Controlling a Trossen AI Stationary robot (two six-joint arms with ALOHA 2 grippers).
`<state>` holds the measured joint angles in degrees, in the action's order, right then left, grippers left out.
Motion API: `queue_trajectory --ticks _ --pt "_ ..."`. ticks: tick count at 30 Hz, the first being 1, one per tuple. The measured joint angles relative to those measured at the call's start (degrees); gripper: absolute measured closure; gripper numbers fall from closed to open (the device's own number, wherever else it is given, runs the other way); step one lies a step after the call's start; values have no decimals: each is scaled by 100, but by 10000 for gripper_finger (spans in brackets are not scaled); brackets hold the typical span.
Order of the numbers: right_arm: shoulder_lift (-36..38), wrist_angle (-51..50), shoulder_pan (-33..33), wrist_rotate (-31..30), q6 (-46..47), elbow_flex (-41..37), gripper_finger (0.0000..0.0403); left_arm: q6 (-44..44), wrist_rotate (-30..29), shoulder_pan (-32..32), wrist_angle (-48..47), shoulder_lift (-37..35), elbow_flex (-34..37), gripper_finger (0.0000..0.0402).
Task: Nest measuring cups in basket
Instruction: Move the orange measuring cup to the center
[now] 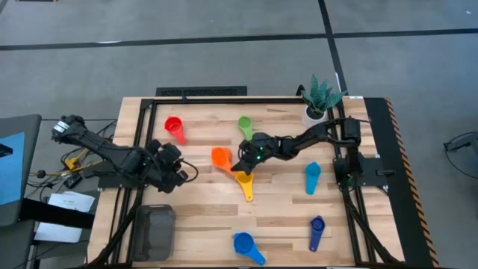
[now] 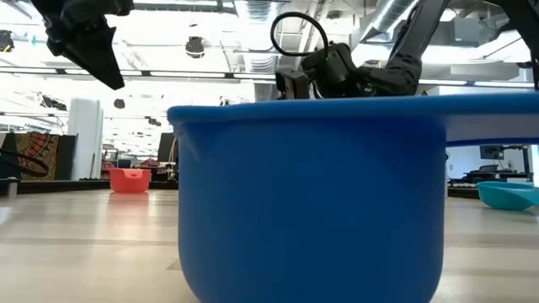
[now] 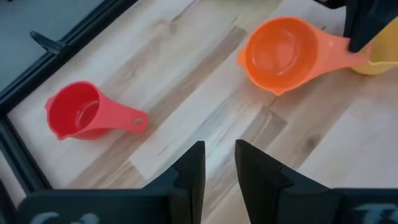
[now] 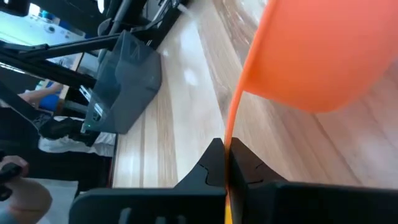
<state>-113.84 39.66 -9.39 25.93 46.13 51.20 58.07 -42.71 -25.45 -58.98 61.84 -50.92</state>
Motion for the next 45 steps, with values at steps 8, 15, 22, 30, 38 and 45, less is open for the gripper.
queue_trajectory --ticks 8,15,22,30,38,45 --pt "0 -176 -167 105 128 0 361 -39 29 78 2 0 0 324" --pt "0 -231 -168 112 306 0 308 10 23 78 2 0 0 324" --pt "0 -477 -168 112 317 3 259 89 25 80 -6 0 0 324" --pt "0 -675 -162 114 354 4 216 177 25 80 -208 0 0 324" --pt "56 -758 -164 297 353 3 207 499 72 78 -483 0 0 324" --pt "730 -1423 -201 114 -76 3 207 543 82 78 -603 -2 0 324"
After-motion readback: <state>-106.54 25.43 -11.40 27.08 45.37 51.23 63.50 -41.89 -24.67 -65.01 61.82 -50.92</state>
